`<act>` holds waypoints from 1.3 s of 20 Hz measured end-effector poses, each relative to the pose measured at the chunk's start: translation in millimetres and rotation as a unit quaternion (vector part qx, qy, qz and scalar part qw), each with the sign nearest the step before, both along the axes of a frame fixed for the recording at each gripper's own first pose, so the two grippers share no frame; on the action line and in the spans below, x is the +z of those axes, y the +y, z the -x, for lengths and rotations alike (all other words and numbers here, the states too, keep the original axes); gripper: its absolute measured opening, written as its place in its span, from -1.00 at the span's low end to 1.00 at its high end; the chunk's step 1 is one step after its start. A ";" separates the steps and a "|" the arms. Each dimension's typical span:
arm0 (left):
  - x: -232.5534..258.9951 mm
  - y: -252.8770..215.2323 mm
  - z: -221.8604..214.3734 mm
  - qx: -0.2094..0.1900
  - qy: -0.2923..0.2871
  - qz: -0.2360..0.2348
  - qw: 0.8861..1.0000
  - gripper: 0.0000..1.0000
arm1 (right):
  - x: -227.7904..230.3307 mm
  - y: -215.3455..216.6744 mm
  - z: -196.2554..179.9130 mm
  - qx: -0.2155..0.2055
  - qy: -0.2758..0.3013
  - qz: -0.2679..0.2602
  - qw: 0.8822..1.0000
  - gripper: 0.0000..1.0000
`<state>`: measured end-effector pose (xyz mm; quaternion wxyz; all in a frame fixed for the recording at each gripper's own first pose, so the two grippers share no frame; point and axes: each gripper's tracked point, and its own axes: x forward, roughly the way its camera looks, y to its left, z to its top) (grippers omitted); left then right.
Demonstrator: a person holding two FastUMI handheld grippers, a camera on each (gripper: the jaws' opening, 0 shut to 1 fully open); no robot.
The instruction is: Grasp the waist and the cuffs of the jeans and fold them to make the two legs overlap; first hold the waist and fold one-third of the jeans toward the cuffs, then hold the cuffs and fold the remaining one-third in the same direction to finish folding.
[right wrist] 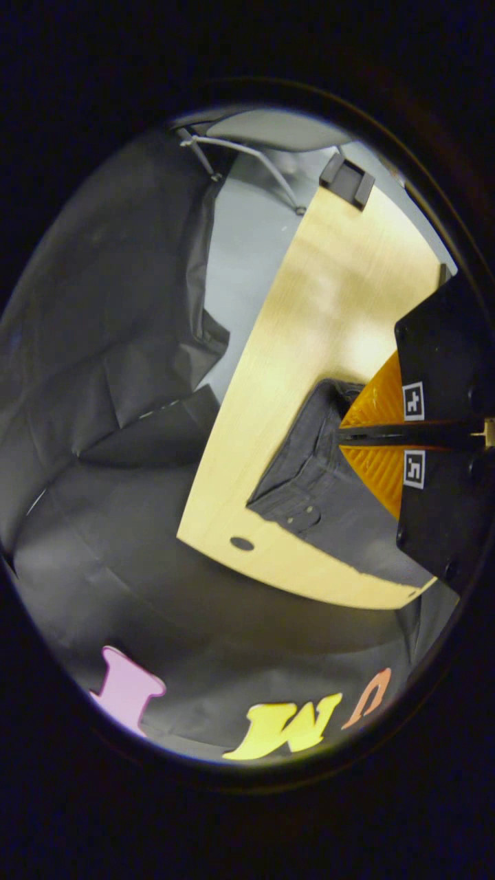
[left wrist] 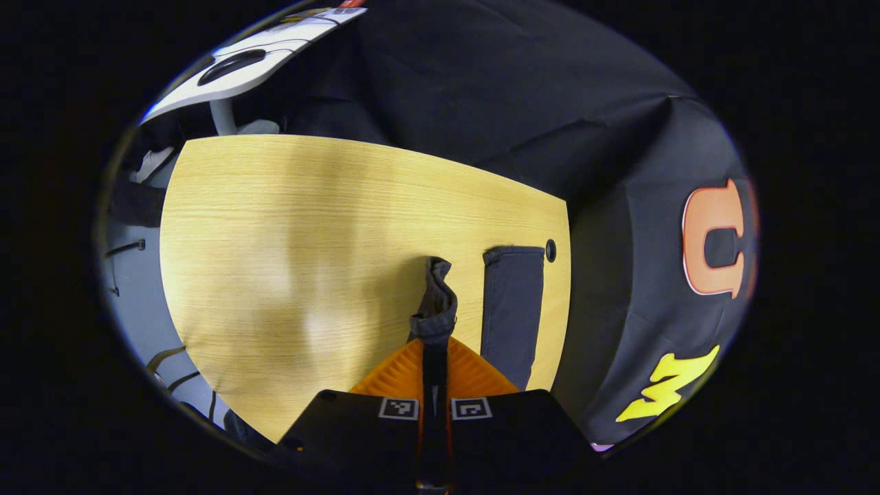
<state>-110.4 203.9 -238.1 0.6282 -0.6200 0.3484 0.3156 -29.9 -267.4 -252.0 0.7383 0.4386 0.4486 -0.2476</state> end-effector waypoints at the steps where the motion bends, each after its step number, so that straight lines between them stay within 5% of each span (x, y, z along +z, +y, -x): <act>1: -2.6 1.0 0.2 0.003 0.005 0.001 1.000 -0.93 | -4.3 3.2 5.4 -0.001 0.007 -0.009 1.000 -1.00; 6: -9.8 2.5 4.5 -0.014 0.020 -0.003 1.000 -0.94 | -14.6 9.8 22.5 0.023 0.031 -0.007 0.999 -0.96; 7: -10.6 1.9 4.4 -0.015 0.020 -0.003 1.000 -0.94 | -19.0 13.0 26.6 0.040 0.040 0.006 0.998 -0.67; 10: -12.3 2.3 6.4 -0.012 0.021 -0.001 1.000 -0.93 | -26.6 35.1 29.5 0.075 0.054 -0.006 0.996 0.65; 11: -13.5 2.9 8.2 -0.010 0.023 0.000 1.000 -0.94 | -28.7 44.3 28.4 0.079 0.056 -0.015 0.995 0.81; 13: -13.4 4.6 12.0 -0.007 0.022 0.003 1.000 -0.94 | -36.1 53.2 25.4 0.092 0.061 -0.005 0.994 0.66; 14: -14.3 5.8 14.0 -0.007 0.024 0.003 1.000 -0.94 | -41.2 58.5 25.4 0.106 0.069 0.004 0.992 0.81; 15: -15.4 6.4 16.9 -0.005 0.027 0.005 1.000 -0.94 | -46.2 67.1 19.3 0.114 0.066 0.003 0.991 0.65; 18: -10.5 6.1 14.5 0.002 0.020 0.018 1.000 -0.93 | -42.6 78.4 5.8 0.117 0.066 0.026 0.991 -0.23; 19: -5.9 6.2 10.7 0.005 0.013 0.024 1.000 -0.93 | -39.8 82.1 -0.6 0.117 0.060 0.024 0.991 -0.75; 26: 35.4 12.0 -52.4 0.014 -0.043 0.055 0.997 -0.93 | -8.1 76.8 -52.7 0.031 -0.011 -0.072 0.997 -0.76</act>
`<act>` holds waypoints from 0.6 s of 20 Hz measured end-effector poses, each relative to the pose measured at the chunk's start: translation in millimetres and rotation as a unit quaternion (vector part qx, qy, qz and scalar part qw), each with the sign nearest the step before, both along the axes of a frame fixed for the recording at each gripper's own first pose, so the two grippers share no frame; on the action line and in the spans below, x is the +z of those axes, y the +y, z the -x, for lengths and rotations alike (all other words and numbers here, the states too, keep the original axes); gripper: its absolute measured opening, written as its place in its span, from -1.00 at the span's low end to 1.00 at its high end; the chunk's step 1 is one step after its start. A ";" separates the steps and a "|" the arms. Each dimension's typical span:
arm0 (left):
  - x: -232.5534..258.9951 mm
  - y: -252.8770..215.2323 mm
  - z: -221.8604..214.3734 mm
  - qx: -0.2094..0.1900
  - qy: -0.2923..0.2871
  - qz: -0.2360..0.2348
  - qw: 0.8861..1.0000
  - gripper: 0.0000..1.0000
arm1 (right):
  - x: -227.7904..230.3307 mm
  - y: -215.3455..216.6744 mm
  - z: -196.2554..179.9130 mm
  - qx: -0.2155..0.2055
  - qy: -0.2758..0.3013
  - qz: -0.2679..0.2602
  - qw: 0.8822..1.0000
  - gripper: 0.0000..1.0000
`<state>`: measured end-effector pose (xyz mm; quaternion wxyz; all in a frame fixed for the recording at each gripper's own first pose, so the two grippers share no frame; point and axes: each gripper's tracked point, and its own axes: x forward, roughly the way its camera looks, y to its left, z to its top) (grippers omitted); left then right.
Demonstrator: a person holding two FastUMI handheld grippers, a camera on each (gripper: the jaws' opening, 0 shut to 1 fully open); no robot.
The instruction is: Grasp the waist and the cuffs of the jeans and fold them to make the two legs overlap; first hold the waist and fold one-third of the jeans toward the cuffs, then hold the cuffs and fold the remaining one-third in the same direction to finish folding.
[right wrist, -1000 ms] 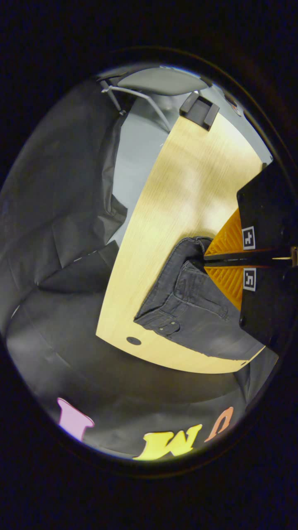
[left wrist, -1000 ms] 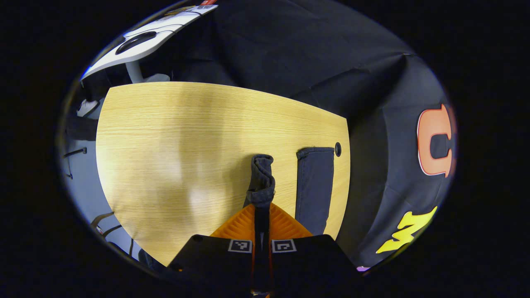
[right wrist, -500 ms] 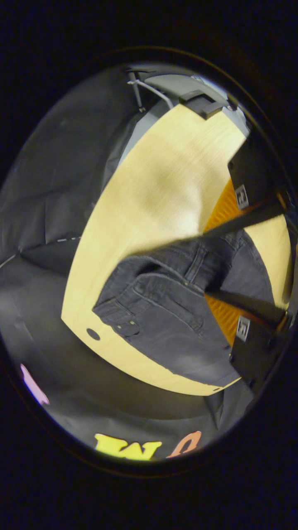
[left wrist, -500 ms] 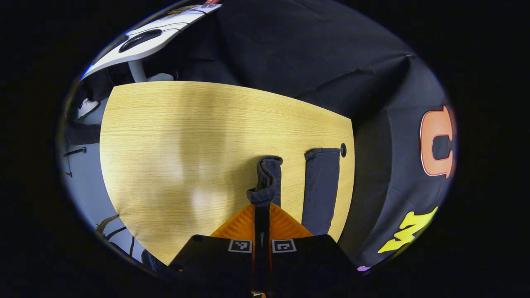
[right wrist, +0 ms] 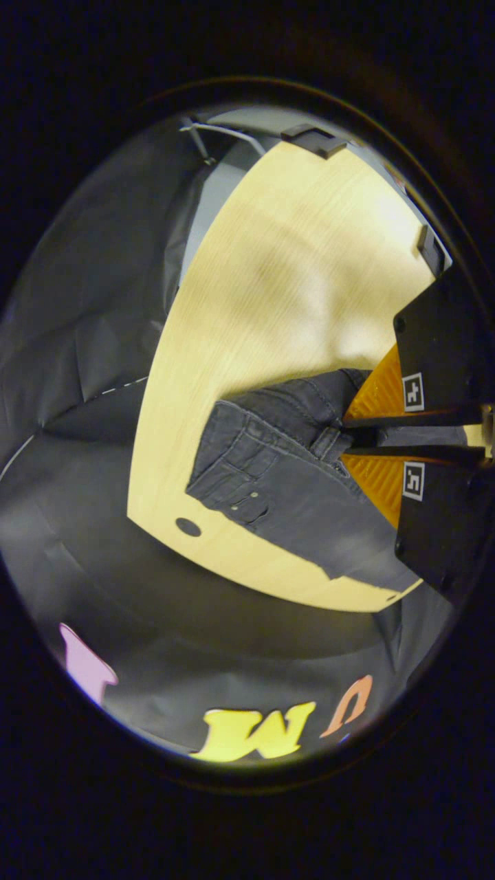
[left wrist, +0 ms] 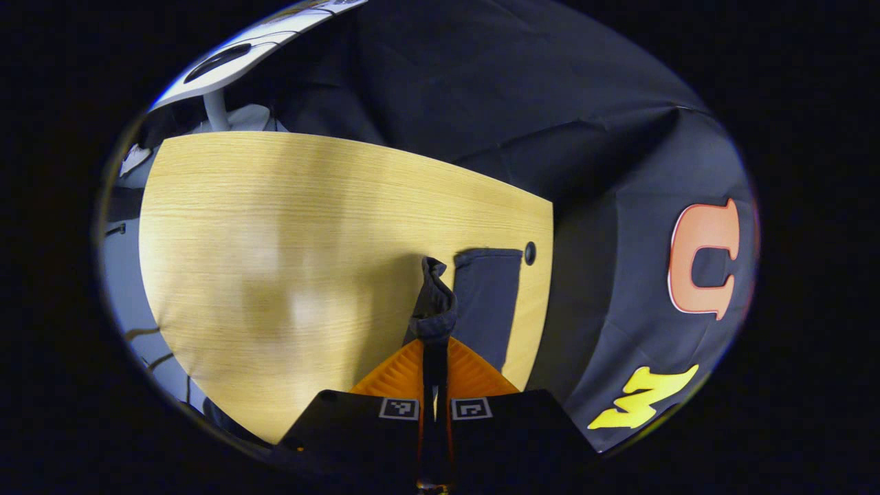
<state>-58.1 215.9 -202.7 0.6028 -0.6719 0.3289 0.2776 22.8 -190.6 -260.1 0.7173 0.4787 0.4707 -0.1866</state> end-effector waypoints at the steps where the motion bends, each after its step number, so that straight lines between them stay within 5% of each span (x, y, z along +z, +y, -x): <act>1: 4.6 -0.1 -12.1 -0.004 -0.005 0.001 1.000 -0.93 | 4.8 -1.8 -12.0 -0.011 -0.009 -0.011 1.000 -0.75; 12: -19.9 19.7 -119.1 -0.001 0.077 -0.003 0.997 -0.94 | 44.7 -10.4 -145.0 -0.112 -0.102 -0.109 0.982 -0.76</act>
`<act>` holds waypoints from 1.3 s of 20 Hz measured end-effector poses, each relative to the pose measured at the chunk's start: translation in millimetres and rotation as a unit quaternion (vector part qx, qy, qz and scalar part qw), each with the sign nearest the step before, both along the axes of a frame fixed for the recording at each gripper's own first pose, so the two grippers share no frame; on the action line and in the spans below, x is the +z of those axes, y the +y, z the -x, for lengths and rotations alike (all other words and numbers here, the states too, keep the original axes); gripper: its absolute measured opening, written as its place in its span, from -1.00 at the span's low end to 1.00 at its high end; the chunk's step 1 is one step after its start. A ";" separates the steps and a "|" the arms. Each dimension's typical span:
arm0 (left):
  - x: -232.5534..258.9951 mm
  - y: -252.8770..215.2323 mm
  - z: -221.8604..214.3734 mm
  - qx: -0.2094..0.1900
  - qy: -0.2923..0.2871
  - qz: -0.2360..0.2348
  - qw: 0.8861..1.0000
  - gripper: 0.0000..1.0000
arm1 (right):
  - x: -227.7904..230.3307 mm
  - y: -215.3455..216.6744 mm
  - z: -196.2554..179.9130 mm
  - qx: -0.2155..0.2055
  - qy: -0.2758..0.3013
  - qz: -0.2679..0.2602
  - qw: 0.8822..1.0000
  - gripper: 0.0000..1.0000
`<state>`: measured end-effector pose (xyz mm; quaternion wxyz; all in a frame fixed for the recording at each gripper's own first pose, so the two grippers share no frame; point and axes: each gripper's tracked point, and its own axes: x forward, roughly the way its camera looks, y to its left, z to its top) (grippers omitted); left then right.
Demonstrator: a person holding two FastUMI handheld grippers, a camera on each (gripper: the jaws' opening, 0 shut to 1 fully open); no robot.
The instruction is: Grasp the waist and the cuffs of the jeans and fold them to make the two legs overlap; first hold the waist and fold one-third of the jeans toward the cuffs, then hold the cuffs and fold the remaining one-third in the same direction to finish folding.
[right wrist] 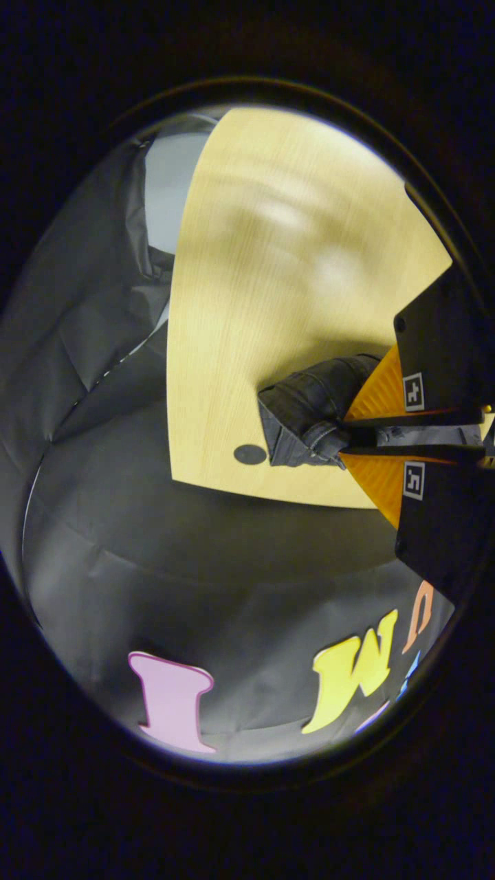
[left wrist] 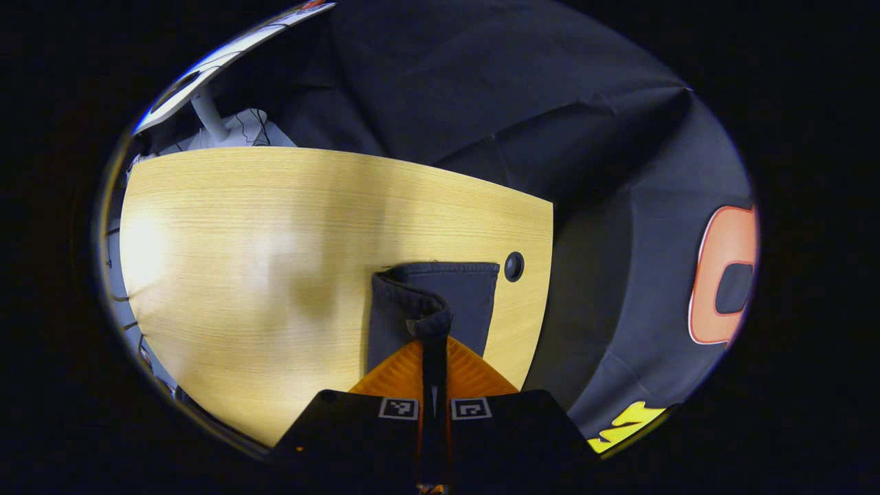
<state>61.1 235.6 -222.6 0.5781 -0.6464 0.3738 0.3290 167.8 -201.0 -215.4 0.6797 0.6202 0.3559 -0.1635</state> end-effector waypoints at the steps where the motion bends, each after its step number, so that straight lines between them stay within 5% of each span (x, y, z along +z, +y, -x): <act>1: -5.6 1.8 -12.9 -0.001 0.008 0.002 1.000 -0.94 | 0.7 0.3 -12.7 -0.004 -0.005 0.000 1.000 -0.76; 8: -37.5 17.0 -94.0 0.023 0.041 -0.005 0.999 -0.93 | 1.9 33.7 -111.5 -0.015 -0.032 -0.002 0.999 -0.76; 13: -65.8 18.4 -134.1 -0.021 0.046 -0.036 0.998 -0.87 | -51.8 60.9 -155.9 0.007 0.007 0.029 1.000 -0.75; 14: -69.2 21.0 -143.4 -0.032 0.038 -0.048 0.998 -0.68 | -62.7 63.4 -156.7 0.006 0.017 0.033 0.999 -0.76; 16: -62.3 25.9 -152.0 -0.063 0.019 -0.078 0.995 0.16 | -70.1 69.1 -162.6 -0.005 0.015 0.019 1.000 -0.76; 18: -55.1 32.5 -148.9 -0.089 0.008 -0.139 0.986 1.00 | -69.1 72.4 -164.5 0.006 0.008 0.012 1.000 -0.34; 21: -31.0 49.4 -149.8 -0.115 -0.032 -0.208 0.971 0.99 | -55.9 80.6 -170.0 0.042 -0.018 0.036 0.998 0.72; 23: -9.4 55.0 -150.8 -0.152 -0.059 -0.270 0.949 1.00 | -45.6 85.4 -168.6 0.069 -0.030 0.073 0.994 0.95; 25: 15.2 51.3 -151.9 -0.189 -0.085 -0.322 0.924 0.98 | -30.6 86.5 -164.1 0.091 -0.043 0.109 0.989 0.82; 26: 29.4 47.6 -153.3 -0.206 -0.099 -0.343 0.911 0.98 | -21.1 86.4 -163.1 0.100 -0.053 0.128 0.985 0.95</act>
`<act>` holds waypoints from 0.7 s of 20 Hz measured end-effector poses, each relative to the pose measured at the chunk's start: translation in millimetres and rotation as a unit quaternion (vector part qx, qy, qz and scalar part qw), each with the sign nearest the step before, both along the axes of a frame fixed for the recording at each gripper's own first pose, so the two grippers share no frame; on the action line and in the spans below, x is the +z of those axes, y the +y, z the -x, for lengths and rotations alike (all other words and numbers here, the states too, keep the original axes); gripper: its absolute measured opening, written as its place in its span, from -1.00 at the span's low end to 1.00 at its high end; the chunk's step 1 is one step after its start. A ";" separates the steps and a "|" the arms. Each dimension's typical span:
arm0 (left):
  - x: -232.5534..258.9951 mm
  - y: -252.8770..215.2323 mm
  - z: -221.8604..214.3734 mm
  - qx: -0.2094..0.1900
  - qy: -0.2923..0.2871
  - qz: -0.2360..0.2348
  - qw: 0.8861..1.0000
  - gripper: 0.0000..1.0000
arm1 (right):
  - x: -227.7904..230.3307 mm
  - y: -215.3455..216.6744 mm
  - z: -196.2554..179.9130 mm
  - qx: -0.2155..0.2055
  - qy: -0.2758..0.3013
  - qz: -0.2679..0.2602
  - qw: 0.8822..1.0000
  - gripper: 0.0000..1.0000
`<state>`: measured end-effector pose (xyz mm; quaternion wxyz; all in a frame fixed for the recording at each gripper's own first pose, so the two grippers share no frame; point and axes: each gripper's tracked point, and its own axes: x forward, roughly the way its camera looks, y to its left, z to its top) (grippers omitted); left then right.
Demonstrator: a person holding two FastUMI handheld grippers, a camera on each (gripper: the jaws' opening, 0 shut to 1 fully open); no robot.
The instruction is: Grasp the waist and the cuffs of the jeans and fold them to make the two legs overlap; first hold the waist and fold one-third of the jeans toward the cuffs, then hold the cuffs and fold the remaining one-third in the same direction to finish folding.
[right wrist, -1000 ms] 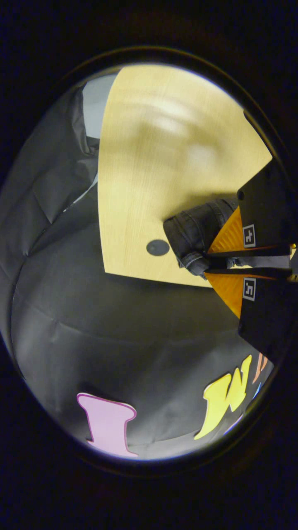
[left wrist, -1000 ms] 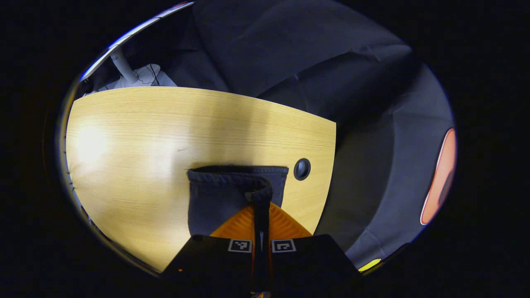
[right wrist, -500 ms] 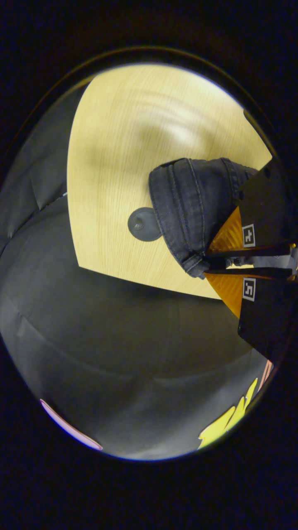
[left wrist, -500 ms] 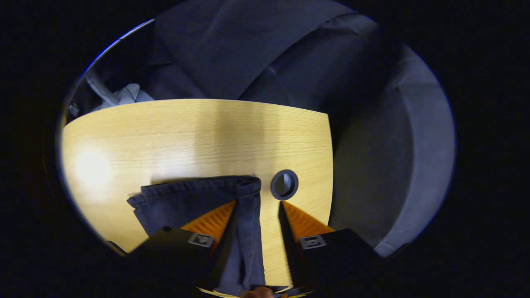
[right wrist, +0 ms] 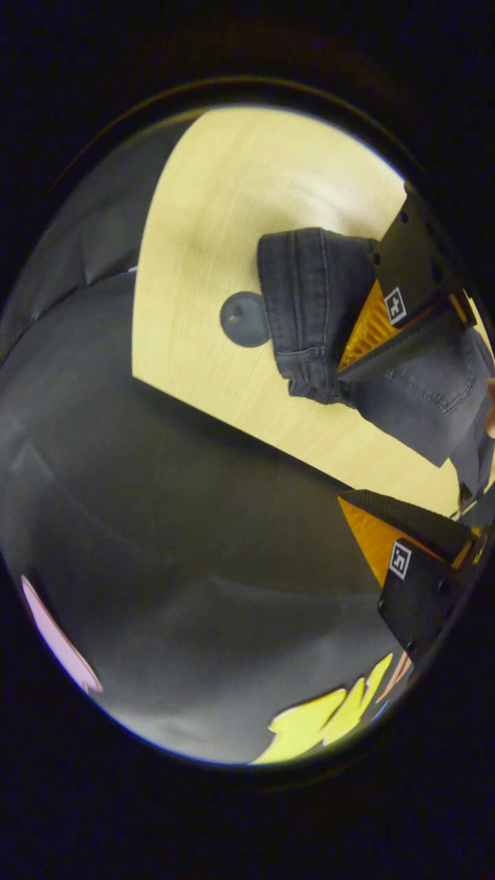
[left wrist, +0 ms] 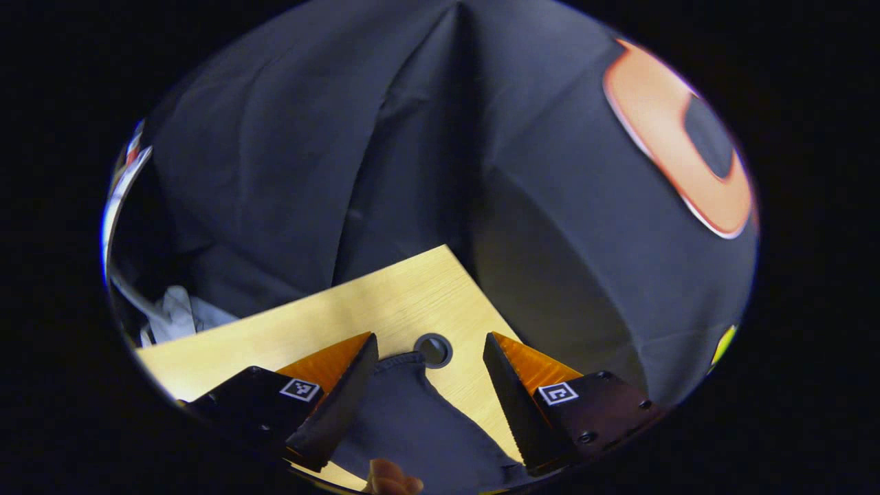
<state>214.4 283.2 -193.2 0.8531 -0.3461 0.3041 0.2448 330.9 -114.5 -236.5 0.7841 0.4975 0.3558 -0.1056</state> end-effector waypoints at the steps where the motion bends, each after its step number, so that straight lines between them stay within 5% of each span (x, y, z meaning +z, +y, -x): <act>1: 14.5 -3.5 -0.5 -0.018 -0.013 -0.020 1.000 0.98 | 12.1 -1.6 1.2 0.010 -0.016 0.018 1.000 0.95; 4: 69.0 -18.0 2.3 -0.078 -0.063 -0.091 0.991 0.98 | 51.5 -11.3 17.8 0.034 -0.053 0.077 0.995 0.82; 5: 82.7 -28.4 6.8 -0.098 -0.073 -0.126 0.985 0.98 | 63.9 -16.0 26.0 0.040 -0.064 0.094 0.993 0.95; 8: 123.7 -70.0 20.5 -0.156 -0.112 -0.201 0.961 0.97 | 87.6 -31.5 57.3 0.051 -0.080 0.128 0.987 0.95; 14: 186.1 -130.7 83.1 -0.218 -0.207 -0.264 0.916 0.98 | 94.2 -67.1 130.2 0.040 -0.072 0.144 0.986 0.94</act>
